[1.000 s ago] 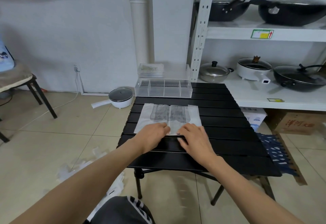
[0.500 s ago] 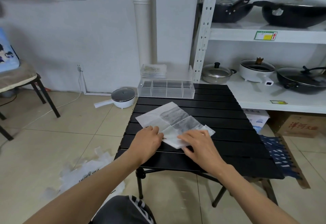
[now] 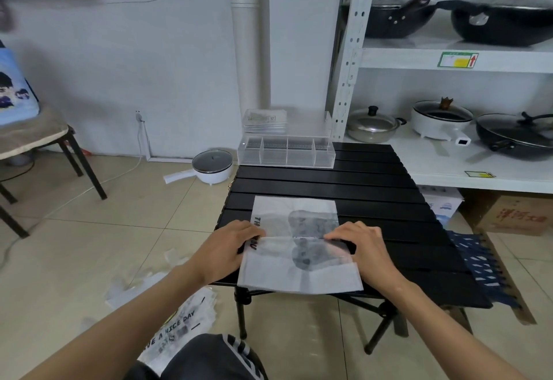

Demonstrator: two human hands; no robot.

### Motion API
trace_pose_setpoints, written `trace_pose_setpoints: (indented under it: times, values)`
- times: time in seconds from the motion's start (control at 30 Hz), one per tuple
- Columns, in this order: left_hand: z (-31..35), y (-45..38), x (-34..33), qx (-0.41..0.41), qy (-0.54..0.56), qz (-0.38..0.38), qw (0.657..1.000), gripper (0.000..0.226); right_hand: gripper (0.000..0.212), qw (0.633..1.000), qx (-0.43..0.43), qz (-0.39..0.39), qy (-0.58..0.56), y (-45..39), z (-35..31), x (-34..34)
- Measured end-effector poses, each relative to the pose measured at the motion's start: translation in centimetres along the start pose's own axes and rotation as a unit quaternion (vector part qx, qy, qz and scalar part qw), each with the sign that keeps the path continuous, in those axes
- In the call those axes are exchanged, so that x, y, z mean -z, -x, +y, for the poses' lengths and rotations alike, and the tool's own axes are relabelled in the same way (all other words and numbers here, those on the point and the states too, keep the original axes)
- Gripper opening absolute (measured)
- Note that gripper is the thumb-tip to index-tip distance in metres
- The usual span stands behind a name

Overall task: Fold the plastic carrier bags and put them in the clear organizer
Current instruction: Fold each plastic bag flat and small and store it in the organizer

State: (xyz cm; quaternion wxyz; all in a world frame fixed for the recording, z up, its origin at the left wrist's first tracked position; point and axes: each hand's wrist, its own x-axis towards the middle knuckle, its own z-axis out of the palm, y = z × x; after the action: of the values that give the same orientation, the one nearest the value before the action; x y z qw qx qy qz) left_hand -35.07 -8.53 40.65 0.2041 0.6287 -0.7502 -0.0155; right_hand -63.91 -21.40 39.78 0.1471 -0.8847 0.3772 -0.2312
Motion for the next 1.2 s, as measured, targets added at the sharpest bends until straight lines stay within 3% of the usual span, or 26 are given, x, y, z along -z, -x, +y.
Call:
trace_pose_setpoints:
  times: [0.1,0.2,0.27,0.37,0.5,0.57,0.7,0.77,0.87,0.93,1.03,1.2]
  values:
    - [0.0,-1.0,-0.1,0.102,0.077,0.006,0.992,0.025,0.022,0.999,-0.048,0.0,-0.013,-0.1,0.0,0.0]
    - [0.2,-2.1,0.5,0.207,0.21,0.012,0.955,0.029,0.01,0.995,-0.094,0.006,-0.02,-0.5,-0.5,0.1]
    - [0.5,-2.9,0.7,0.24,0.201,0.001,0.95,0.021,0.027,0.989,-0.147,0.009,-0.026,-1.2,-1.0,0.1]
    - [0.4,-3.7,0.0,0.278,0.184,0.017,0.943,0.037,0.045,0.976,-0.214,0.016,-0.036,-2.2,-1.4,0.1]
    - [0.3,-3.8,-0.9,0.302,0.166,0.057,0.937,0.024,0.044,0.97,-0.242,0.02,-0.006,-2.7,-1.6,-0.5]
    - [0.7,-3.9,-0.9,0.304,0.158,0.066,0.937,0.032,0.04,0.97,-0.239,0.031,0.029,-2.7,-1.6,-0.8]
    - [0.8,-3.7,-1.6,0.279,0.105,0.077,0.951,0.055,0.031,0.97,-0.223,0.058,0.077,-2.5,-1.9,-1.3]
    - [0.9,-3.4,-1.7,0.233,0.017,0.064,0.97,0.06,0.029,0.97,-0.208,0.083,0.1,-2.4,-2.1,-1.3]
    - [1.3,-3.4,-1.9,0.123,-0.111,0.053,0.985,0.058,0.035,0.977,-0.115,0.103,0.148,-2.4,-2.3,-1.4]
    - [1.8,-3.6,-2.0,0.067,-0.11,0.016,0.992,0.054,0.035,0.986,-0.025,0.089,0.142,-2.7,-2.9,-1.8]
    - [2.4,-3.9,-2.1,0.043,-0.085,-0.016,0.995,0.033,0.017,0.99,0.057,0.057,0.112,-2.8,-3.9,-2.8]
    - [2.3,-4.3,-2.0,0.017,-0.106,-0.025,0.994,0.029,0.013,0.99,-0.031,0.075,0.114,-2.1,-3.3,-2.9]
